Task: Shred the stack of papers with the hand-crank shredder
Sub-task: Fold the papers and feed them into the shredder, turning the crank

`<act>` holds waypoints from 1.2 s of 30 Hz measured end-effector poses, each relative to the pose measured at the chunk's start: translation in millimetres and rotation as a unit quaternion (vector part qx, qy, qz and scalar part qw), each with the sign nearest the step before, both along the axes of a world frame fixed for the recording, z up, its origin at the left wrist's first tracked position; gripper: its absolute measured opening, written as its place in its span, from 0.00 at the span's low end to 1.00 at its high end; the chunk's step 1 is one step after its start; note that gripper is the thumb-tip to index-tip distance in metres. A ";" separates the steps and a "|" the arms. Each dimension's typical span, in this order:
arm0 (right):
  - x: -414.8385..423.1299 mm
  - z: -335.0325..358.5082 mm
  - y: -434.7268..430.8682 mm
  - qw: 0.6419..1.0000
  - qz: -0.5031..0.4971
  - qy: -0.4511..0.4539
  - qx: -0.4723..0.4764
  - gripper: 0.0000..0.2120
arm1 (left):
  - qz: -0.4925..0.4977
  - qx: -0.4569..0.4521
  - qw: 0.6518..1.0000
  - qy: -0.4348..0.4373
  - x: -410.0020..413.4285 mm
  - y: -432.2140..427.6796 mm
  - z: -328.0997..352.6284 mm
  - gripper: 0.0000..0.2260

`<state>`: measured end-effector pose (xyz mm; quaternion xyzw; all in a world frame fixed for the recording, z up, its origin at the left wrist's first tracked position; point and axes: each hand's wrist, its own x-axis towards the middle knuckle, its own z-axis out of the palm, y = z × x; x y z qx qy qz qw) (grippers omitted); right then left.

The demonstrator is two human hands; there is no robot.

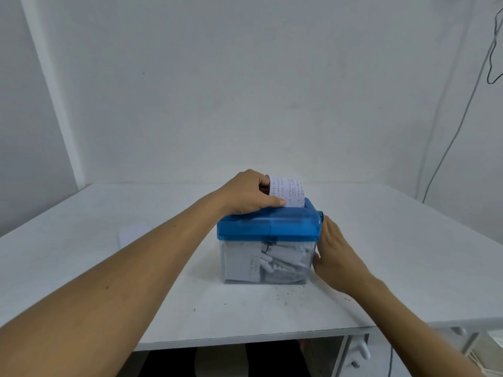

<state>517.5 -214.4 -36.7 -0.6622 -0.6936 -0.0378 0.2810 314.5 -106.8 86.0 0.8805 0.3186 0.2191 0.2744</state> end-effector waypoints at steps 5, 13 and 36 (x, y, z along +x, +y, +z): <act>3.4 -4.1 11.2 0.991 -0.041 -0.126 -0.004 0.29 | -0.012 0.013 0.999 0.035 1.5 -13.8 -0.7 0.23; -11.8 1.2 -7.6 0.997 -0.063 -0.007 -0.051 0.16 | 0.050 0.027 0.986 0.158 2.5 -15.2 -6.3 0.49; -8.9 166.2 -1.2 0.973 -0.142 0.049 -0.176 0.16 | 0.036 -0.021 0.992 0.115 1.6 -15.1 -6.4 0.33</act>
